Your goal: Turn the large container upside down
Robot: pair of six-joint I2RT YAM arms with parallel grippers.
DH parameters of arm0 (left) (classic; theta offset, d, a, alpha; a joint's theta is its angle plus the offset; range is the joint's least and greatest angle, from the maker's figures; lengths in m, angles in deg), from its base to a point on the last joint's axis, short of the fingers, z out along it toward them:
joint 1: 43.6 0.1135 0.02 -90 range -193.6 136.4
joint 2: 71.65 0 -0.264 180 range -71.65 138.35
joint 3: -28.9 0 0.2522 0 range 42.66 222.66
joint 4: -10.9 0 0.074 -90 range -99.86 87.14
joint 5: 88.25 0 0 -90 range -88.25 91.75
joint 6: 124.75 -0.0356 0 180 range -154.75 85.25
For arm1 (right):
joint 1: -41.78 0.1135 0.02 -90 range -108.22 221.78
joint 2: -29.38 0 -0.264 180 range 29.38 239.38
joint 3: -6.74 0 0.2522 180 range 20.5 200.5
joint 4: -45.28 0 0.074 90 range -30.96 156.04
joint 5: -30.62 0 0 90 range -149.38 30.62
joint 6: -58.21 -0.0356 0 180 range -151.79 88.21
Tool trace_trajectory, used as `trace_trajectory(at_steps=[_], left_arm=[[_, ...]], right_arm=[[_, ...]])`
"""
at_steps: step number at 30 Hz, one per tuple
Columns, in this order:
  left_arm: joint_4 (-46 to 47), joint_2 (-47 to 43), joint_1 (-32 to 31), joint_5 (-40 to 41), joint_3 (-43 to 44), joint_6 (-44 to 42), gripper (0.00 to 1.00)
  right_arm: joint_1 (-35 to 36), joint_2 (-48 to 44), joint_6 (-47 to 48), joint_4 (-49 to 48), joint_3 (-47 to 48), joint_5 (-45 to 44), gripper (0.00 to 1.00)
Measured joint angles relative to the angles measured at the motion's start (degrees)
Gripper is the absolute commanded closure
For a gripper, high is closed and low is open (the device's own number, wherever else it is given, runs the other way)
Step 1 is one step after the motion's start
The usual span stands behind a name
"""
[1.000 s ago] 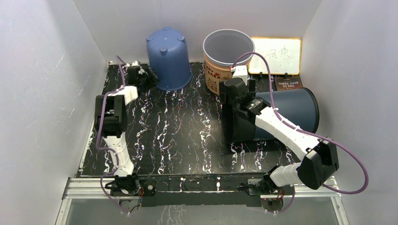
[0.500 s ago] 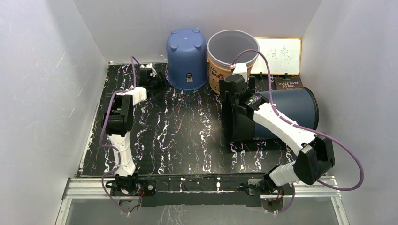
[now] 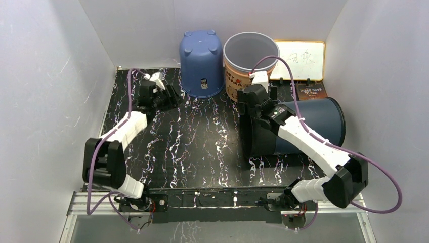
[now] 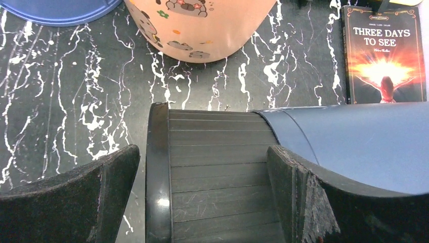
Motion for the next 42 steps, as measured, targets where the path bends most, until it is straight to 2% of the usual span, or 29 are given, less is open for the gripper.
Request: trace_trajectory(at_steps=[4,10,17,22,31,34,42], left_arm=[[1.1,-7.0,-8.0,-1.4,-3.4,0.8,0.43],[7.4,-11.0,-23.6,-2.6,-7.4,2.6,0.43],[17.1,-10.6,-37.2,0.0,-11.7,6.1,0.42],[27.1,-7.1,-44.5,2.0,-11.8,9.3,0.38],[37.3,-2.5,-49.0,3.9,-11.7,14.6,0.3],[40.0,-3.0,-49.1,4.5,-11.7,15.6,0.2],[43.9,-5.2,-49.7,5.1,-12.3,16.9,0.18]], right_arm=[[0.4,-4.0,-1.2,0.6,0.0,-0.5,0.02],[0.4,-6.8,-2.2,0.6,2.0,-2.4,0.02],[-0.2,-8.4,-3.8,4.3,3.3,-10.1,0.02],[-3.4,-12.5,-5.4,6.0,1.9,-11.5,0.02],[-7.4,-13.5,-6.4,7.2,-1.4,-9.6,0.02],[-7.8,-14.1,-6.3,7.3,-2.8,-8.8,0.02],[-8.3,-15.3,-6.4,7.3,-5.2,-7.5,0.02]])
